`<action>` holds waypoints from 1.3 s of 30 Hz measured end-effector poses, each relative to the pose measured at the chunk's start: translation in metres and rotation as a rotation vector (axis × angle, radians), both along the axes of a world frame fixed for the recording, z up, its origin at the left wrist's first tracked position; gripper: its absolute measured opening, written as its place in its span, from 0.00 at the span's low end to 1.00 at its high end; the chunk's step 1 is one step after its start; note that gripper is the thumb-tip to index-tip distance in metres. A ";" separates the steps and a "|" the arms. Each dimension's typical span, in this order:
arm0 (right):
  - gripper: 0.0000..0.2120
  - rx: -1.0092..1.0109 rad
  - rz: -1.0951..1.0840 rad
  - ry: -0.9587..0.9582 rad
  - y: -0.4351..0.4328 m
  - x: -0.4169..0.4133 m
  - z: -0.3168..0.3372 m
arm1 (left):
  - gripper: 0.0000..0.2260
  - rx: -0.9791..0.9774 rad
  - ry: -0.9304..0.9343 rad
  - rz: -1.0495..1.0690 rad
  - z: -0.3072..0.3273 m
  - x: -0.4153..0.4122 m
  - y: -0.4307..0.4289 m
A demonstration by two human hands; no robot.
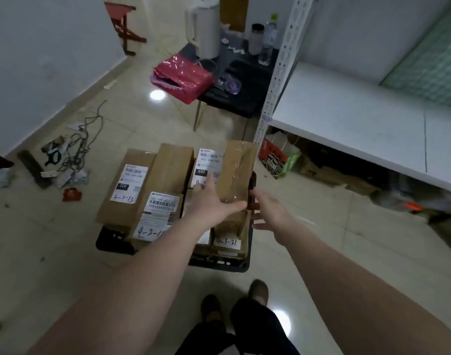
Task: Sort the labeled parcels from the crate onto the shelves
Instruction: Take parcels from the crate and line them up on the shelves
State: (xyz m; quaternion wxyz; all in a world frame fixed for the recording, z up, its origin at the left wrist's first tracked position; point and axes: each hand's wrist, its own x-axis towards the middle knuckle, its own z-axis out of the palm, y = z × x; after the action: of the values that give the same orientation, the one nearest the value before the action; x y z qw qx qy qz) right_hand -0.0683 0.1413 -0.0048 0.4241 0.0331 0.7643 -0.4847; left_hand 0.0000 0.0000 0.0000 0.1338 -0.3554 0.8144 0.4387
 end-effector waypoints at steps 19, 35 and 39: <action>0.40 -0.087 -0.373 0.209 0.062 -0.042 0.029 | 0.24 0.807 0.356 0.698 0.030 0.012 -0.005; 0.34 -0.458 -0.288 0.272 0.098 -0.078 0.108 | 0.52 0.173 0.384 0.066 0.095 -0.015 -0.012; 0.41 0.071 0.154 0.805 0.096 -0.086 0.158 | 0.56 -0.637 0.620 -0.251 0.132 -0.046 0.003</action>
State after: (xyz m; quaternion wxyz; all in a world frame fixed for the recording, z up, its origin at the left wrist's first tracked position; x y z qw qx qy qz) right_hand -0.1544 0.2376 0.1530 0.1249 -0.2020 0.8856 -0.3992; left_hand -0.0459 0.0028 0.1321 -0.1800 -0.1294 0.9470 0.2327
